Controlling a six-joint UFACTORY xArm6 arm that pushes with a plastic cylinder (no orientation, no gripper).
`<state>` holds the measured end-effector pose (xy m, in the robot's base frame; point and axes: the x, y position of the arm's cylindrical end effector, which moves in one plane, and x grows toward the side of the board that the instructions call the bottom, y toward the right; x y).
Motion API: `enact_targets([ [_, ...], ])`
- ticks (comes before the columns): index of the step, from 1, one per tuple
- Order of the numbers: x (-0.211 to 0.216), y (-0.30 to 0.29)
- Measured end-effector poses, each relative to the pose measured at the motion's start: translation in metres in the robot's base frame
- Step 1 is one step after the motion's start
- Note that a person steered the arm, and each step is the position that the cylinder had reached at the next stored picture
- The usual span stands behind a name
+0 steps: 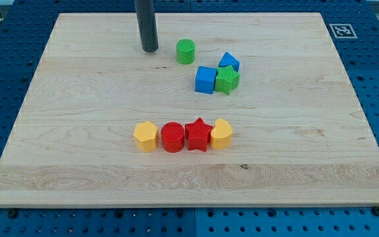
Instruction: Slide the green circle towards right
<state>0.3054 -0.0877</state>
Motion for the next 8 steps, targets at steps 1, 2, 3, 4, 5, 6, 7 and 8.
enact_targets([
  [1, 0.0, -0.01],
  [2, 0.0, -0.02],
  [3, -0.001, -0.022],
  [4, -0.009, -0.021],
  [5, -0.012, -0.009],
  [6, -0.011, 0.015],
  [7, 0.005, 0.028],
  [8, 0.027, 0.03],
])
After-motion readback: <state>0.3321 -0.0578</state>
